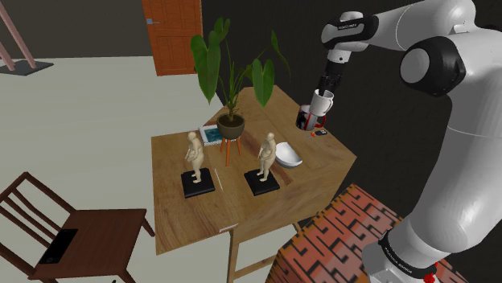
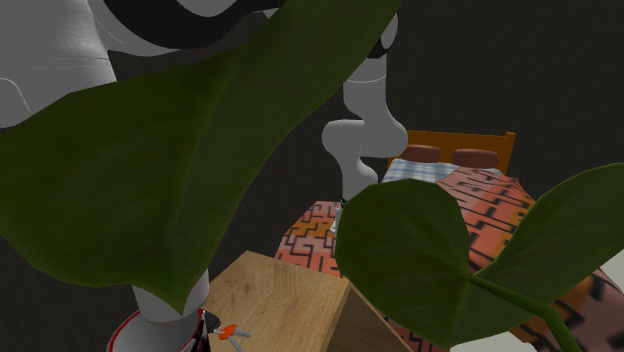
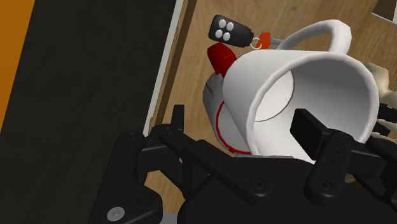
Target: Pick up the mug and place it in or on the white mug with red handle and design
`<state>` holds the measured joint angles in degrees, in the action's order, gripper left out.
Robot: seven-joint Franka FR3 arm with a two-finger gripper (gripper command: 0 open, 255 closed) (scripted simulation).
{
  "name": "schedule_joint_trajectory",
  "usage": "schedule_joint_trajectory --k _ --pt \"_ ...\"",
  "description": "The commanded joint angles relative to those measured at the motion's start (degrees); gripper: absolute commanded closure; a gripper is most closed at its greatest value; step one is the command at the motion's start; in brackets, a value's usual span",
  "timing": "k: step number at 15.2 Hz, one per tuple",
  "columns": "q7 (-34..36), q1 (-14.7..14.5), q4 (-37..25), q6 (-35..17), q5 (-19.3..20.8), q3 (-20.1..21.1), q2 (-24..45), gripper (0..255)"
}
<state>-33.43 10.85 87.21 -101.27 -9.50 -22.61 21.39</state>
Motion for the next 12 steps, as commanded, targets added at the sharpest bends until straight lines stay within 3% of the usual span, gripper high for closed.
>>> schedule_joint_trajectory --k 1,4,12 --pt "0.1 0.2 -2.0 1.9 0.0 -0.1 0.0 0" --pt "0.2 0.9 -8.4 7.6 -0.1 -0.2 0.7 0" --pt "0.2 0.9 -8.4 7.6 -0.1 -0.2 0.7 0"
